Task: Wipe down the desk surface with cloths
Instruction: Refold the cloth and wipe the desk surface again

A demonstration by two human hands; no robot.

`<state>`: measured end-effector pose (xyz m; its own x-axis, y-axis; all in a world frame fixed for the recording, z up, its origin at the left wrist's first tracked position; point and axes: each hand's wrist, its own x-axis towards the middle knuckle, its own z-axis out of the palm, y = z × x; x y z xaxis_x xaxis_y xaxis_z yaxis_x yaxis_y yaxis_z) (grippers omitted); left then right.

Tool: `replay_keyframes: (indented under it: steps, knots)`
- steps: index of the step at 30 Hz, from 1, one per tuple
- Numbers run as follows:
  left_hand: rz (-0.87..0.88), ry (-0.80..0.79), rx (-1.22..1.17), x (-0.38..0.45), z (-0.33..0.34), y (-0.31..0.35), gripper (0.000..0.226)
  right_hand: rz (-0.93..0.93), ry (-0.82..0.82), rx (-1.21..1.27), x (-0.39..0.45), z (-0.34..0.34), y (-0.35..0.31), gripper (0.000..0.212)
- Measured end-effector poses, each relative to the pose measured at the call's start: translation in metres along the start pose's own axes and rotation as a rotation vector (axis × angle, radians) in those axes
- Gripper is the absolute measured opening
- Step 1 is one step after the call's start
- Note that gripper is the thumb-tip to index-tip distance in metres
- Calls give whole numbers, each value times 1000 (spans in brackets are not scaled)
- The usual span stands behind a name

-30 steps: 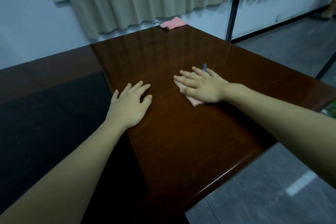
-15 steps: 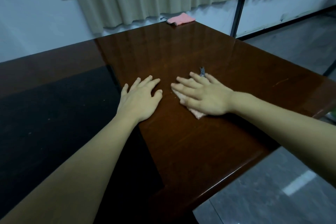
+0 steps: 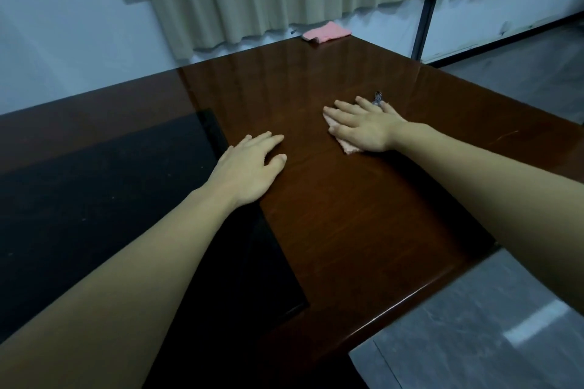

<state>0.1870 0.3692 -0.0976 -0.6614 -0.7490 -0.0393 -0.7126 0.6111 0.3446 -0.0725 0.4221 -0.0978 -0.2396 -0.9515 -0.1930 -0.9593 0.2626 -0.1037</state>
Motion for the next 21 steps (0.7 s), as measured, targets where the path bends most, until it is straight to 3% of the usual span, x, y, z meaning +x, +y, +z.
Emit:
replay_keyframes:
  steps: [5, 14, 21]
  knots:
    - [-49, 30, 59, -13, -12, -33, 53, -21, 8, -27, -7, 4, -11, 59]
    - [-82, 80, 70, -18, -3, -50, 51, -339, -6, -79, -69, 22, -54, 58]
    - [-79, 96, 69, -19, -2, -53, 51, -215, -6, -60, -18, 9, -44, 58]
